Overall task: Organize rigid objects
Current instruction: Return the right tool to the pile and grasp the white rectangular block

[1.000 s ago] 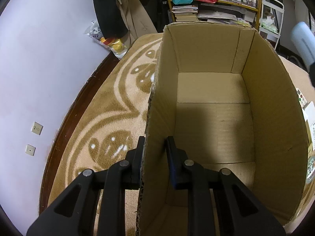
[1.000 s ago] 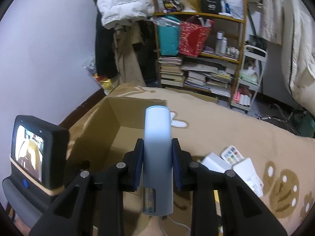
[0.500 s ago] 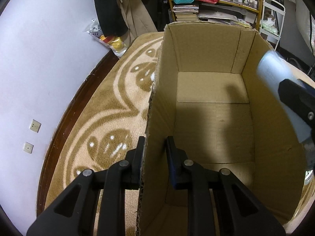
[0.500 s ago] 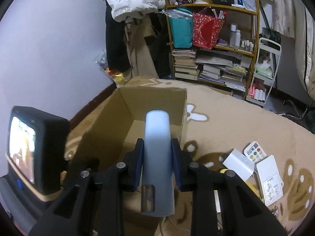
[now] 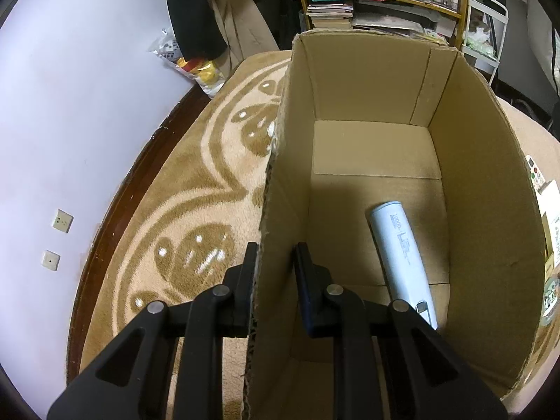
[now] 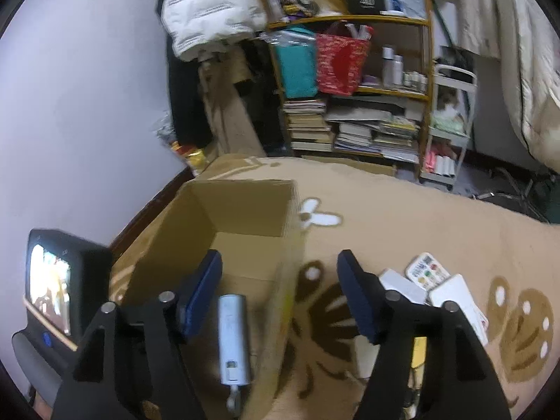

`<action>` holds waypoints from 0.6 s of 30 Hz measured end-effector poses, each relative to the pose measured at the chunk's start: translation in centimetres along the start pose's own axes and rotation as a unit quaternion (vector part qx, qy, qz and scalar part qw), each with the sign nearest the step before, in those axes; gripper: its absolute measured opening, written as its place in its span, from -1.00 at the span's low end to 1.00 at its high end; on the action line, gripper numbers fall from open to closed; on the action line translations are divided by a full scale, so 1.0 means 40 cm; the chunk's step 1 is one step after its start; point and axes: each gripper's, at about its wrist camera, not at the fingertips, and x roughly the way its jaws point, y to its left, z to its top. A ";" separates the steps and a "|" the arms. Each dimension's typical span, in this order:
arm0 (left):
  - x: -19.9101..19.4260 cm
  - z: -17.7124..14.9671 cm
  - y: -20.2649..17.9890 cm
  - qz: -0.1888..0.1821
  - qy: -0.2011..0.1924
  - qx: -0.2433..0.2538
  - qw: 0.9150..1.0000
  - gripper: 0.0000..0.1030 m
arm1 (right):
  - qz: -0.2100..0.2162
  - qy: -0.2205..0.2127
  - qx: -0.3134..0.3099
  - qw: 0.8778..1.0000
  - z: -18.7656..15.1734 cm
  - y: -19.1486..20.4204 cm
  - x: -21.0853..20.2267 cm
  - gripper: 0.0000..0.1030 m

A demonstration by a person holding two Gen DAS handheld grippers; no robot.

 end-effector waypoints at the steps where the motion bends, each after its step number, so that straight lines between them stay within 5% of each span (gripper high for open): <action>1: -0.001 -0.001 -0.001 0.001 0.000 0.001 1.000 -0.63 | -0.011 -0.003 0.008 1.000 0.000 -0.020 -0.002 0.58; 9: 0.001 -0.001 0.000 0.000 0.000 0.001 1.000 -0.63 | -0.065 -0.003 0.074 0.995 -0.013 -0.160 -0.004 0.97; 18: 0.002 -0.003 0.000 0.001 0.001 0.002 1.000 -0.61 | -0.089 0.058 0.092 0.990 -0.063 -0.230 0.065 0.99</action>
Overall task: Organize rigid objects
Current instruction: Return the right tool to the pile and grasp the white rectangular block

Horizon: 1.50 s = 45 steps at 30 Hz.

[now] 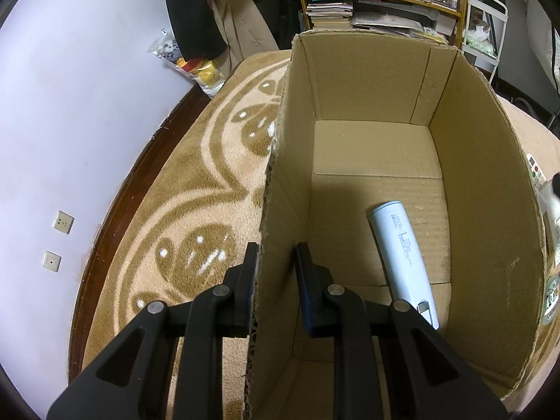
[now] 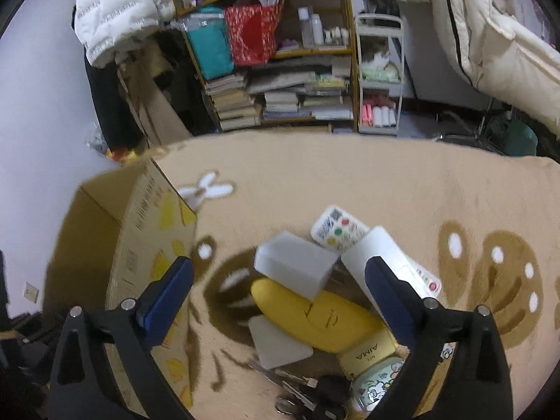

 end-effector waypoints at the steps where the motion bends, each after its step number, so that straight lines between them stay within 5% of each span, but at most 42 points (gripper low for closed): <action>1: 0.000 0.000 0.000 0.000 0.000 0.000 1.000 -0.61 | -0.005 0.007 -0.004 1.000 -0.010 -0.003 0.011 0.99; 15: 0.002 0.002 0.008 -0.001 0.002 0.001 1.000 -0.59 | -0.003 0.045 -0.028 0.999 -0.025 0.011 0.106 0.99; 22: 0.000 0.000 0.007 0.001 0.001 0.004 1.000 -0.59 | 0.020 0.060 0.034 0.997 -0.022 -0.011 0.143 0.94; 30: 0.001 -0.001 -0.001 0.005 0.001 0.007 1.000 -0.59 | -0.011 0.058 0.081 0.995 -0.023 -0.011 0.161 0.89; 38: 0.005 0.003 0.003 0.001 0.002 0.004 1.000 -0.59 | -0.061 0.062 0.099 0.991 -0.007 -0.022 0.171 0.41; 45: 0.003 0.002 -0.007 0.007 0.001 0.012 1.000 -0.59 | -0.066 0.067 0.079 0.992 -0.017 -0.013 0.162 0.35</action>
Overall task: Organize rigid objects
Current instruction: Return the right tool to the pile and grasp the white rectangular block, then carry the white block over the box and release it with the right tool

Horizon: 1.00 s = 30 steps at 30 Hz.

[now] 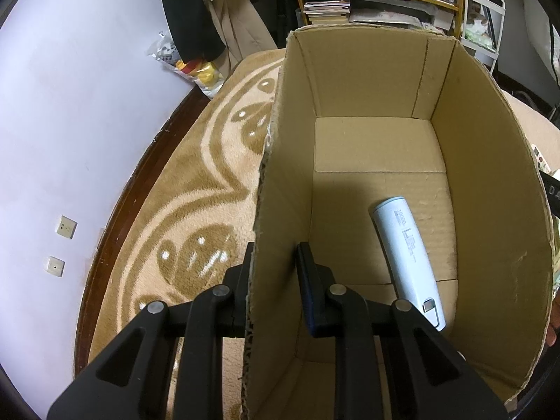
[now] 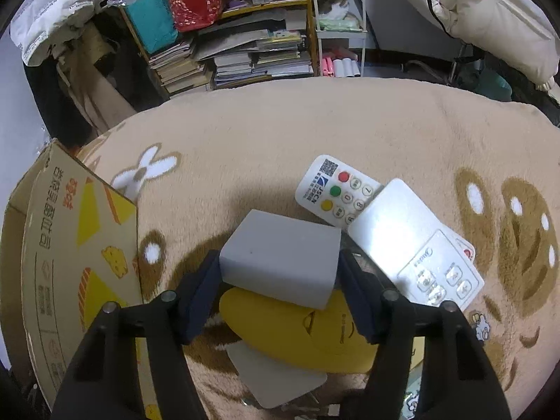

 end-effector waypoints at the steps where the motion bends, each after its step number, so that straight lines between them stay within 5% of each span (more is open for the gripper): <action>1: -0.001 0.000 0.000 -0.001 0.000 0.000 1.000 -0.58 | 0.003 -0.002 0.000 1.000 -0.003 -0.002 -0.005 0.34; 30: 0.000 -0.008 0.006 -0.004 0.002 -0.004 1.000 -0.59 | 0.114 -0.049 -0.031 0.992 -0.018 0.058 -0.157 0.32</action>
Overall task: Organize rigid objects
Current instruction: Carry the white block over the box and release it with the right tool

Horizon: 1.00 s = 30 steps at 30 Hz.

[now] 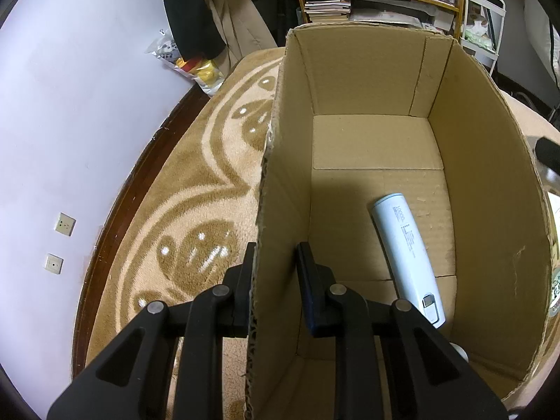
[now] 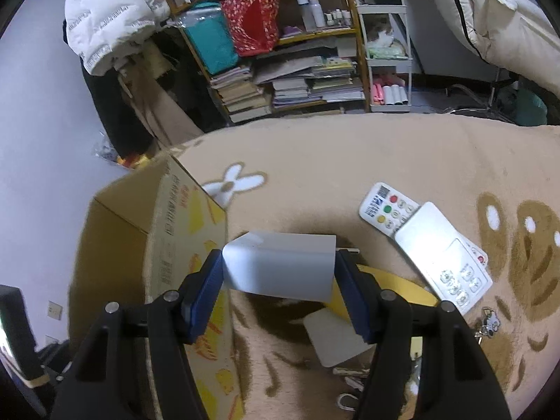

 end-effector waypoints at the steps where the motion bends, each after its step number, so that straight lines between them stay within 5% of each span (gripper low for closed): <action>1: 0.000 0.000 0.000 0.000 0.000 0.000 1.000 -0.59 | 0.004 0.000 0.001 1.000 0.002 0.001 -0.002 0.32; 12: 0.000 0.000 -0.001 0.000 0.000 0.000 1.000 -0.58 | 0.047 0.057 0.071 0.995 0.002 -0.069 0.039 0.32; 30: 0.002 0.002 0.001 0.000 0.001 0.000 1.000 -0.57 | 0.078 -0.035 0.018 0.996 0.049 0.013 -0.081 0.31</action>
